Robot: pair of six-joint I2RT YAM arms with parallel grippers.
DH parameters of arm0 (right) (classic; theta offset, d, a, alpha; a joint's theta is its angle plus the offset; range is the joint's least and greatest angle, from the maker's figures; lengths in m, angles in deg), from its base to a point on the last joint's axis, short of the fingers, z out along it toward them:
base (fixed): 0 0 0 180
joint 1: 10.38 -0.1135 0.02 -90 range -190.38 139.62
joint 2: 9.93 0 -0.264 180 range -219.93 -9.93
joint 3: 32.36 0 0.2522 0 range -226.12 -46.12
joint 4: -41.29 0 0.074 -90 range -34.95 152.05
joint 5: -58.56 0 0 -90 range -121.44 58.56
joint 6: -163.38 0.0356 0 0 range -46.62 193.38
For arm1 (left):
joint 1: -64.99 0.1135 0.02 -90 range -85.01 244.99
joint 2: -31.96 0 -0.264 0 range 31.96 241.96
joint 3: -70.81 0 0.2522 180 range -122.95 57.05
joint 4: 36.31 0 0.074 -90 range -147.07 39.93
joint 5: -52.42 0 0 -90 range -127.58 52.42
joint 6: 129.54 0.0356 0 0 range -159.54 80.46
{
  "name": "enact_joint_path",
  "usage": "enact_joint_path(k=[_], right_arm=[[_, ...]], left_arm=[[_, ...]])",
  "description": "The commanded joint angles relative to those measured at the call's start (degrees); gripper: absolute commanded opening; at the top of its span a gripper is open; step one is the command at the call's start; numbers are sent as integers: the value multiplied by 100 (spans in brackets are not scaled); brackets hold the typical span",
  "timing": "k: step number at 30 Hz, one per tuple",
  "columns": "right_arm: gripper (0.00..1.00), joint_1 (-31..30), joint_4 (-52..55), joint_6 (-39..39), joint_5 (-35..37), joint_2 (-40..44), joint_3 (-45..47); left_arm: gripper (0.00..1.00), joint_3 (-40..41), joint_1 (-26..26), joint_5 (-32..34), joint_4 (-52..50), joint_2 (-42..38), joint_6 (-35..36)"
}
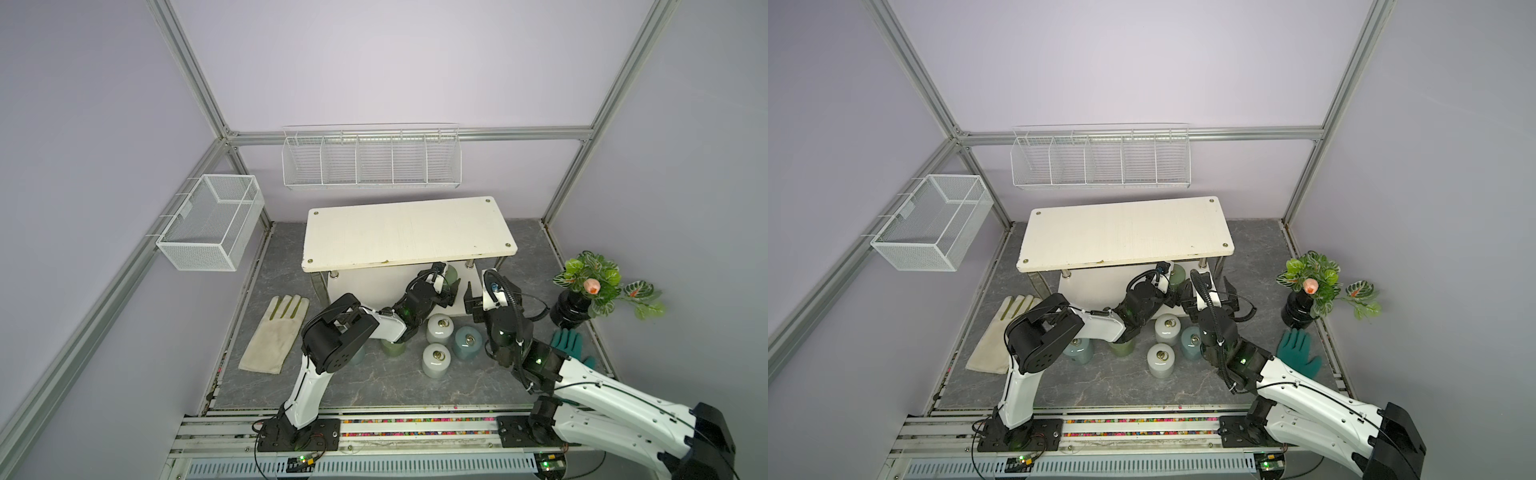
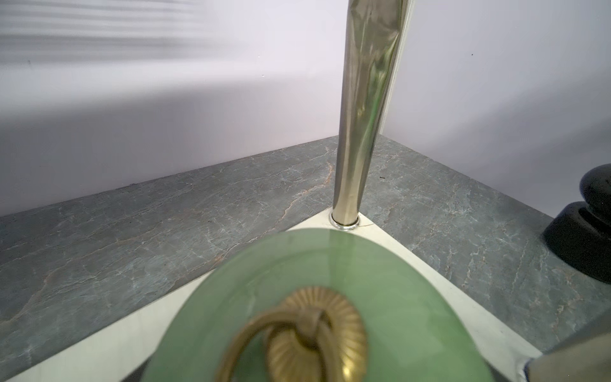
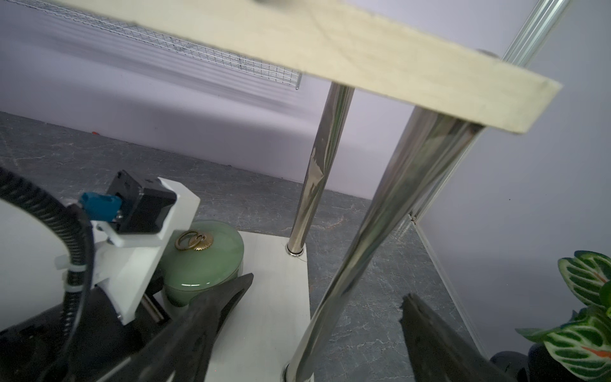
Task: Remove the tea canisters from the shelf
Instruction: Pick up the tea canister from the shelf, then place the tea canister at the center of the board.
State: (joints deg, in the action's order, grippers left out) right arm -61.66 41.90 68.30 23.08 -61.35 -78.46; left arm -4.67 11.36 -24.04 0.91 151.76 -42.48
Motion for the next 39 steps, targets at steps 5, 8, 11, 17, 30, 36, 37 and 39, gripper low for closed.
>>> enact_joint_path(k=[5, 8, 11, 17, 30, 36, 37, 39], right_arm=[[89, 57, -87, 117, -43, -1, -27], [89, 66, -92, 101, -25, -9, -43], [89, 62, -73, 107, -21, -13, -71], [89, 72, -58, 130, -34, -37, -62], [89, 82, -90, 129, -97, -232, -156], [89, 78, -53, 175, -142, -408, -220], [89, 84, -27, 204, -148, -421, -229], [89, 77, 15, 274, -163, -422, -221]], left_arm=[[78, 233, -22, 159, 149, -437, 212], [78, 333, -58, 206, 133, -653, 336], [78, 417, -86, 210, 70, -891, 438], [78, 633, -238, 311, 110, -1301, 634], [78, 1633, -694, 870, 50, -2458, 691], [79, 2340, -965, 819, -409, -3464, 611], [79, 2432, -1027, 879, -537, -3632, 576], [79, 2568, -1170, 1077, -865, -3988, 558]])
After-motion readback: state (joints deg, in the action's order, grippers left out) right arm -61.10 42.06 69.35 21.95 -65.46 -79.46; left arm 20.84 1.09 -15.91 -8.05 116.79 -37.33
